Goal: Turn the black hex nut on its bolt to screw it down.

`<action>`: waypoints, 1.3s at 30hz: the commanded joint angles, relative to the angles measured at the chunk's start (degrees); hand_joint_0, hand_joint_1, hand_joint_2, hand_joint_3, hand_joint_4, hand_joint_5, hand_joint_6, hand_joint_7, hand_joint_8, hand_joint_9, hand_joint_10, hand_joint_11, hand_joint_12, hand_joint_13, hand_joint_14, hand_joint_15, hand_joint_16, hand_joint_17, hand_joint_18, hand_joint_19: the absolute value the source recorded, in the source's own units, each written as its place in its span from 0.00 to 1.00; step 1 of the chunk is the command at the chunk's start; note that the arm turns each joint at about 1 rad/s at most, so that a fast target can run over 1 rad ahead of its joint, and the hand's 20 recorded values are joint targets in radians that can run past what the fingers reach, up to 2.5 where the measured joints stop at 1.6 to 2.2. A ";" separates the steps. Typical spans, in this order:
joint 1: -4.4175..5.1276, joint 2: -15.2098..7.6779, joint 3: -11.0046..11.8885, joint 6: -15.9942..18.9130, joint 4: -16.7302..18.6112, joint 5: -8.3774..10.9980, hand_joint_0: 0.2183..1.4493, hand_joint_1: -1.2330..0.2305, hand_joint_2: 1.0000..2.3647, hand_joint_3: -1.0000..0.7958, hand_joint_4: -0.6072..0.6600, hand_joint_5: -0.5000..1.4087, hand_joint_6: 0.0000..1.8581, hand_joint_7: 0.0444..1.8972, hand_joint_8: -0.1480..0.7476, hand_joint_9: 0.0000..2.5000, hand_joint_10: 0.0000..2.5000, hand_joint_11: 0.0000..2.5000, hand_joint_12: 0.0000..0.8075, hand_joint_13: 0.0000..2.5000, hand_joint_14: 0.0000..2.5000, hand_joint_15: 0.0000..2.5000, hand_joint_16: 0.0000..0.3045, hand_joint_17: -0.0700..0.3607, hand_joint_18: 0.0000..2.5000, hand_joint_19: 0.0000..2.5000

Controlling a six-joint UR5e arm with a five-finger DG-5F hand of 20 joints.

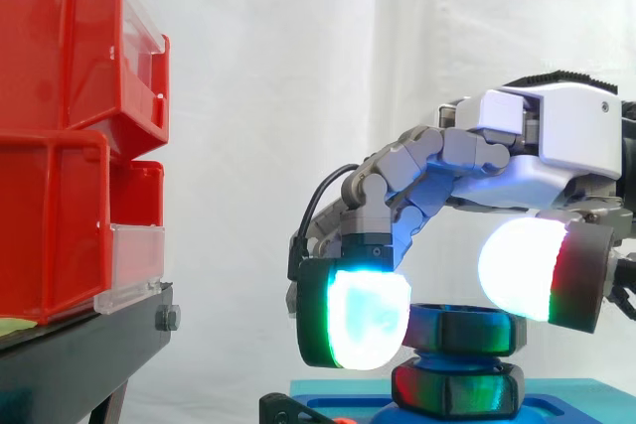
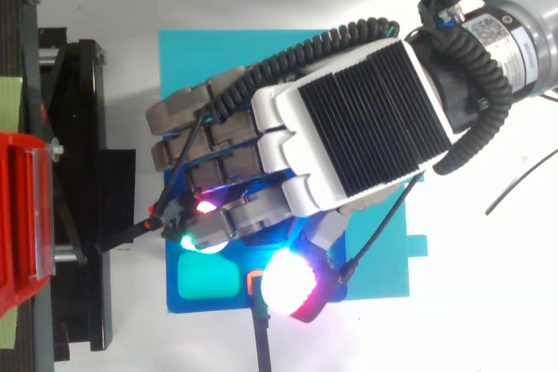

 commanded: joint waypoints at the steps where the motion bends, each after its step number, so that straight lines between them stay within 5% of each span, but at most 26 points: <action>1: -0.63 0.01 -0.04 0.98 -0.11 0.00 0.21 0.61 0.00 0.28 0.54 0.19 0.46 0.46 0.37 0.36 0.01 0.17 0.31 0.29 0.01 0.15 0.10 0.32 0.19 0.13; 10: -2.48 0.01 -0.04 1.86 0.15 -1.67 0.19 0.63 0.00 0.28 0.54 0.19 0.41 0.46 0.38 0.36 0.01 0.16 0.32 0.29 0.01 0.15 0.11 0.33 0.19 0.13; 22: -4.32 0.01 -0.04 1.95 0.59 -3.78 0.19 0.64 0.00 0.28 0.57 0.21 0.27 0.64 0.37 0.35 0.01 0.16 0.32 0.29 0.01 0.15 0.11 0.33 0.18 0.13; 26: -4.41 0.01 0.05 2.21 0.68 -3.87 0.19 0.64 0.00 0.28 0.57 0.21 0.27 0.59 0.38 0.35 0.01 0.16 0.32 0.29 0.01 0.15 0.11 0.33 0.18 0.13; 39: -2.39 0.01 0.58 6.61 5.25 -3.07 0.19 0.64 0.00 0.28 0.54 0.20 0.27 0.46 0.37 0.32 0.00 0.11 0.33 0.27 0.01 0.13 0.11 0.33 0.17 0.13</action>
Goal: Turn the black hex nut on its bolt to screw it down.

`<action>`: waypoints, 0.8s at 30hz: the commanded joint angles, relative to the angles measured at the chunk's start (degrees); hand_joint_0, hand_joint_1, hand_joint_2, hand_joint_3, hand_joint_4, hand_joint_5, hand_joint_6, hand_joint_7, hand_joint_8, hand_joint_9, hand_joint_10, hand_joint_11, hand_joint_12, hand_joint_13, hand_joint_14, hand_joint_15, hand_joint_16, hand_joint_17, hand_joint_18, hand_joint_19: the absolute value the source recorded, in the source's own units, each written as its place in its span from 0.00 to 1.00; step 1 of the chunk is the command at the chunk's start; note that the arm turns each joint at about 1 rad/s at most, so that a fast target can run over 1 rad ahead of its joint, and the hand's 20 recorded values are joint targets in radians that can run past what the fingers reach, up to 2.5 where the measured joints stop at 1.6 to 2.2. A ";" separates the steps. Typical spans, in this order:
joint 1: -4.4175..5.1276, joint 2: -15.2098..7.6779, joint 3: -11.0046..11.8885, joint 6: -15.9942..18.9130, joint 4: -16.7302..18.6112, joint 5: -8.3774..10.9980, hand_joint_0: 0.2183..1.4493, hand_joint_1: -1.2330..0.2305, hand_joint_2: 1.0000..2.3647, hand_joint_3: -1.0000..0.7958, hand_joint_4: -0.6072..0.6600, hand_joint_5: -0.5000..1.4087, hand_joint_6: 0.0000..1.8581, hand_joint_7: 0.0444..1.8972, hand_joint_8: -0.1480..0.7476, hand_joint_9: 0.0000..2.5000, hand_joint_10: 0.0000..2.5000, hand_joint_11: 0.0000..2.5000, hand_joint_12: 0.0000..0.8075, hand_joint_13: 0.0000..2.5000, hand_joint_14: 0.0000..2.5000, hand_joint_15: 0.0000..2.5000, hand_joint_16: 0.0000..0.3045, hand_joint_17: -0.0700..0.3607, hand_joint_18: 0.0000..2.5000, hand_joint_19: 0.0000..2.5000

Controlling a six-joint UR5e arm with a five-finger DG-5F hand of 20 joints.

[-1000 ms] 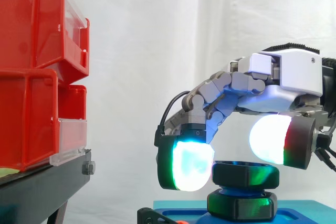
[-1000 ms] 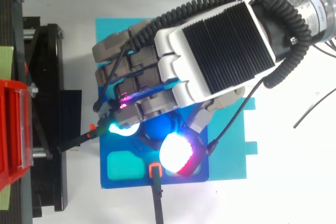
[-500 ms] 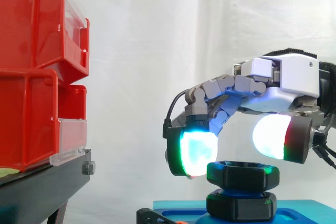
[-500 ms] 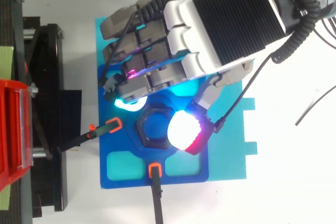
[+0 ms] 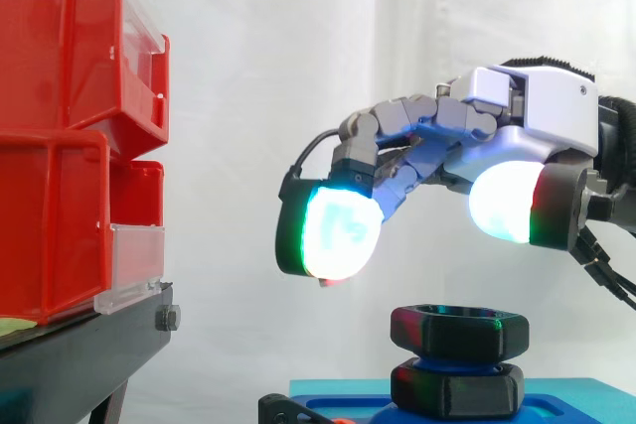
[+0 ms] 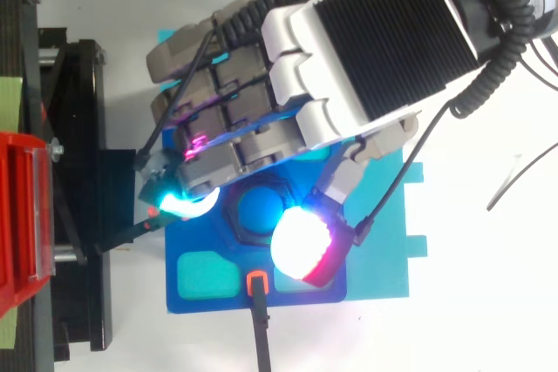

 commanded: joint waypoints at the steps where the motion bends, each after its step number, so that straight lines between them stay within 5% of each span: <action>1: 0.72 0.01 0.05 0.23 0.51 0.18 0.19 0.63 0.00 0.28 0.54 0.20 0.27 0.45 0.37 0.32 0.00 0.11 0.33 0.27 0.01 0.13 0.11 0.33 0.17 0.13; 16: 5.37 0.01 0.05 -3.38 -2.31 3.26 0.20 0.62 0.00 0.28 0.56 0.21 0.27 0.51 0.37 0.31 0.00 0.11 0.32 0.26 0.00 0.13 0.10 0.33 0.16 0.13; 24: 5.90 0.01 0.05 -3.47 -5.03 3.87 0.20 0.62 0.00 0.28 0.54 0.21 0.28 0.65 0.37 0.31 0.00 0.12 0.32 0.27 0.01 0.13 0.10 0.33 0.17 0.13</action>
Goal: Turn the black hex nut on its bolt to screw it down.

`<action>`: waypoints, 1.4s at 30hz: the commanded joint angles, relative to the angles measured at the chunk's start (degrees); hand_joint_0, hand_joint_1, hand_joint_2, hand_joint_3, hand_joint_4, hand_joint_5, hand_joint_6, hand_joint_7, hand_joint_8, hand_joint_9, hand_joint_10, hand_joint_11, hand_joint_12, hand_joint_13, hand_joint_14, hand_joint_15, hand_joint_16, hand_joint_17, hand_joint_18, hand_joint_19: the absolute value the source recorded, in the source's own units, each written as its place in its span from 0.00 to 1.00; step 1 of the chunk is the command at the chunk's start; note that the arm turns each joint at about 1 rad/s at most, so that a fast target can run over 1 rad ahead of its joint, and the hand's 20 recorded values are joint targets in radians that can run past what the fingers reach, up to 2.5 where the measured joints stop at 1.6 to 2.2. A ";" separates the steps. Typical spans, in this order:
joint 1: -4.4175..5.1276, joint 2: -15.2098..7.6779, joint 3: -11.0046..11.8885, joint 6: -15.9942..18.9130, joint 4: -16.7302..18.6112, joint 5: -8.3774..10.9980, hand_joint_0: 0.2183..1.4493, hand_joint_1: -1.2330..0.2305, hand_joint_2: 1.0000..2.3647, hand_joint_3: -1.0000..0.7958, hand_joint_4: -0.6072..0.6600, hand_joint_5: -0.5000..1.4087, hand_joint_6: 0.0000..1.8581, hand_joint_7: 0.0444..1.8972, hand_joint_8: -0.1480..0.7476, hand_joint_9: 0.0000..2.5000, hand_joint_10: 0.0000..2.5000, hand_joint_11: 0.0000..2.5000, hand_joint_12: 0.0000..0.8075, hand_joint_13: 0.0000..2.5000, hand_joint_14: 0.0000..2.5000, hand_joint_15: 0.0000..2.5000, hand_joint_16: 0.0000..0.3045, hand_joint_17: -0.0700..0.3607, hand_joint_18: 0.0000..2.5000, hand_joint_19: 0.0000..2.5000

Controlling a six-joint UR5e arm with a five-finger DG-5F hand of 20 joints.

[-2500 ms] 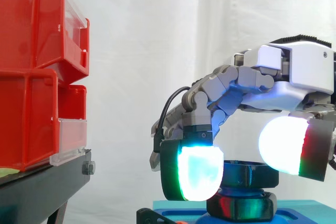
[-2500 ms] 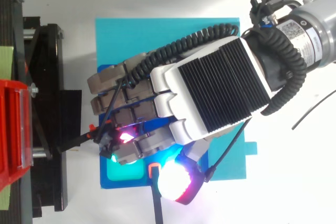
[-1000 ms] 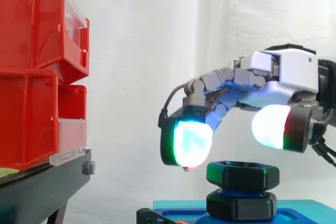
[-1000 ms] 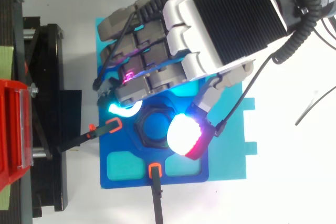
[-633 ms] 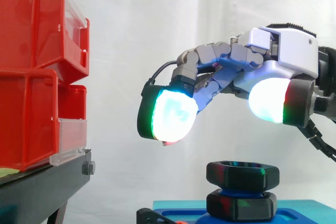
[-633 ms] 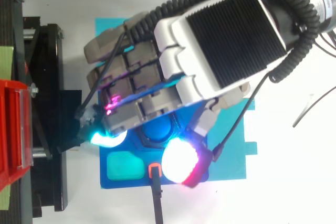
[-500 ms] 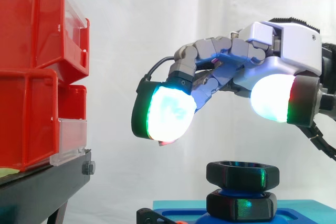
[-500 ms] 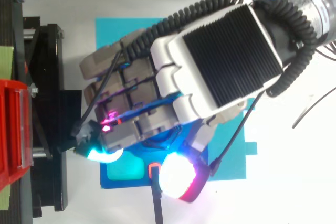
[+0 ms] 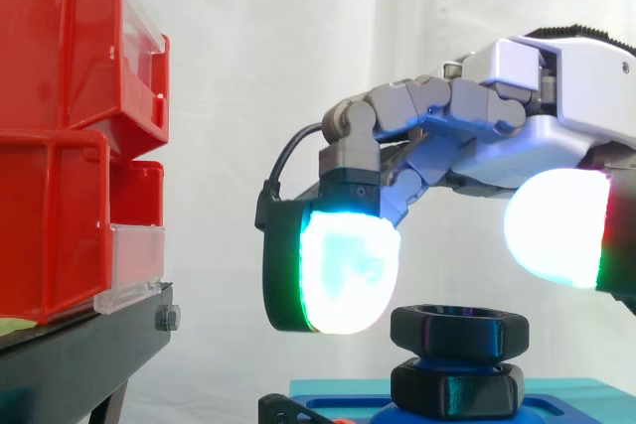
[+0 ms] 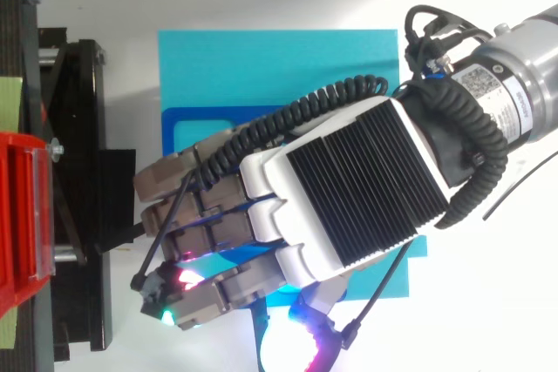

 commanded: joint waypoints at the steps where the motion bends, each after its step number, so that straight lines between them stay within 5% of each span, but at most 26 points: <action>1: 0.15 0.00 -0.07 -0.04 -1.17 0.16 0.20 0.62 0.00 0.28 0.54 0.21 0.30 0.62 0.38 0.32 0.00 0.12 0.32 0.27 0.00 0.13 0.10 0.33 0.17 0.13; 20: -1.08 -0.09 0.02 3.39 2.08 -0.10 0.20 0.61 0.00 0.28 0.54 0.19 0.37 0.51 0.38 0.33 0.00 0.14 0.31 0.27 0.01 0.13 0.10 0.32 0.17 0.13; 42: -5.21 -0.09 -0.07 3.56 1.82 -4.23 0.20 0.60 0.00 0.28 0.54 0.19 0.38 0.49 0.38 0.33 0.00 0.14 0.31 0.28 0.01 0.13 0.10 0.32 0.17 0.13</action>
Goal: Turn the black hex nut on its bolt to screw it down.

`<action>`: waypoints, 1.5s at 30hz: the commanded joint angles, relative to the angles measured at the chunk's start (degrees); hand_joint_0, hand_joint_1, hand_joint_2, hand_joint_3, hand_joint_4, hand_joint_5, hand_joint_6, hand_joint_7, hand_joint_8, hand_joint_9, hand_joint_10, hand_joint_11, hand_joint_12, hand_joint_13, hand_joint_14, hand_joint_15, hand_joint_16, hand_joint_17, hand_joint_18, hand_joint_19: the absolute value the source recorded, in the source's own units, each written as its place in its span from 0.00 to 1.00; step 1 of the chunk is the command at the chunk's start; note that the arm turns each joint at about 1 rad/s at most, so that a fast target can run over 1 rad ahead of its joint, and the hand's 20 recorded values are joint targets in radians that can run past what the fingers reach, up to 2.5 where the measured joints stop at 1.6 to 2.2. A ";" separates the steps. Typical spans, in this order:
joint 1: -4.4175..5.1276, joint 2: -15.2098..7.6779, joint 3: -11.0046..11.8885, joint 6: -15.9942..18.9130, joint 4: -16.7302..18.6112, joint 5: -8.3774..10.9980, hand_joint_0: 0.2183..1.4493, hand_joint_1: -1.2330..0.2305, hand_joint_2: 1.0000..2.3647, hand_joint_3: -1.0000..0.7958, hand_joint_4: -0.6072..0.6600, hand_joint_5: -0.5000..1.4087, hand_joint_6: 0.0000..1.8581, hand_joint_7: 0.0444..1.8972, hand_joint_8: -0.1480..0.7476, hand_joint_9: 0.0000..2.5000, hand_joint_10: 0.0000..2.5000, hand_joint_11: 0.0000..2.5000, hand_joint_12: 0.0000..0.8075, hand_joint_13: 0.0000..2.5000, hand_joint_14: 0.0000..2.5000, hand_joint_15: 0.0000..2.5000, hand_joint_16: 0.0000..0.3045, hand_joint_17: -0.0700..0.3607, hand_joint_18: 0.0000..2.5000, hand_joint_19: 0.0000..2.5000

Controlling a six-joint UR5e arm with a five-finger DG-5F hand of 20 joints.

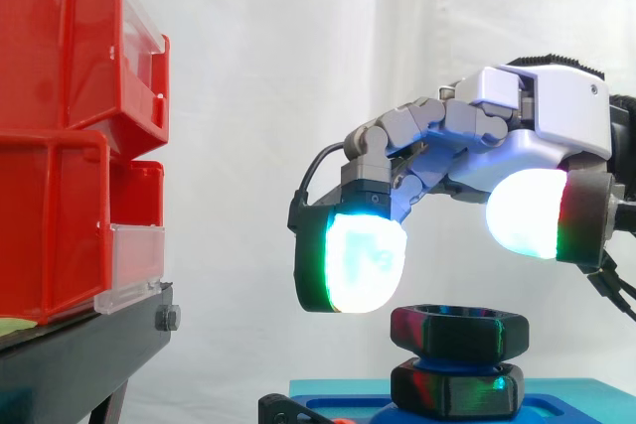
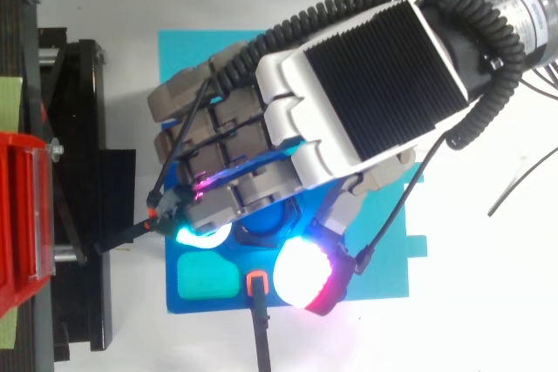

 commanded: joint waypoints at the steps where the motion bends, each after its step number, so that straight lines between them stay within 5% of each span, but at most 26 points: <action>1: -0.77 -0.02 -0.04 0.07 -0.11 -0.89 0.20 0.60 0.00 0.28 0.55 0.19 0.38 0.49 0.38 0.33 0.00 0.14 0.31 0.28 0.01 0.14 0.10 0.32 0.17 0.13; 3: -1.82 -0.02 -0.04 -0.02 -0.28 -2.03 0.20 0.60 0.00 0.28 0.54 0.19 0.38 0.49 0.38 0.33 0.00 0.14 0.31 0.28 0.01 0.14 0.10 0.32 0.17 0.13; 6: -2.09 -0.02 -0.04 0.07 -0.28 -2.64 0.20 0.60 0.00 0.28 0.55 0.19 0.38 0.49 0.38 0.33 0.00 0.14 0.31 0.28 0.01 0.13 0.10 0.32 0.17 0.13; 15: -1.82 -0.02 -0.04 0.07 0.60 -2.82 0.20 0.61 0.00 0.28 0.56 0.20 0.32 0.57 0.37 0.33 0.00 0.14 0.31 0.27 0.01 0.14 0.10 0.32 0.17 0.13; 21: -1.21 -0.02 -0.04 1.39 1.83 -2.73 0.20 0.61 0.00 0.28 0.56 0.21 0.27 0.64 0.37 0.33 0.01 0.14 0.31 0.27 0.01 0.14 0.10 0.33 0.17 0.13; 35: 0.55 -0.72 -0.39 2.35 3.59 -1.68 0.20 0.61 0.00 0.28 0.58 0.21 0.27 0.59 0.37 0.32 0.00 0.14 0.31 0.27 0.01 0.14 0.10 0.33 0.17 0.13; 39: 1.08 -0.72 -4.43 2.53 6.31 -0.01 0.20 0.61 0.00 0.28 0.58 0.21 0.27 0.59 0.37 0.33 0.01 0.14 0.31 0.27 0.01 0.14 0.10 0.33 0.17 0.13; 45: 1.34 -0.72 -5.22 2.97 10.44 0.78 0.20 0.61 0.00 0.28 0.58 0.21 0.27 0.59 0.37 0.33 0.00 0.14 0.31 0.27 0.01 0.14 0.10 0.33 0.17 0.13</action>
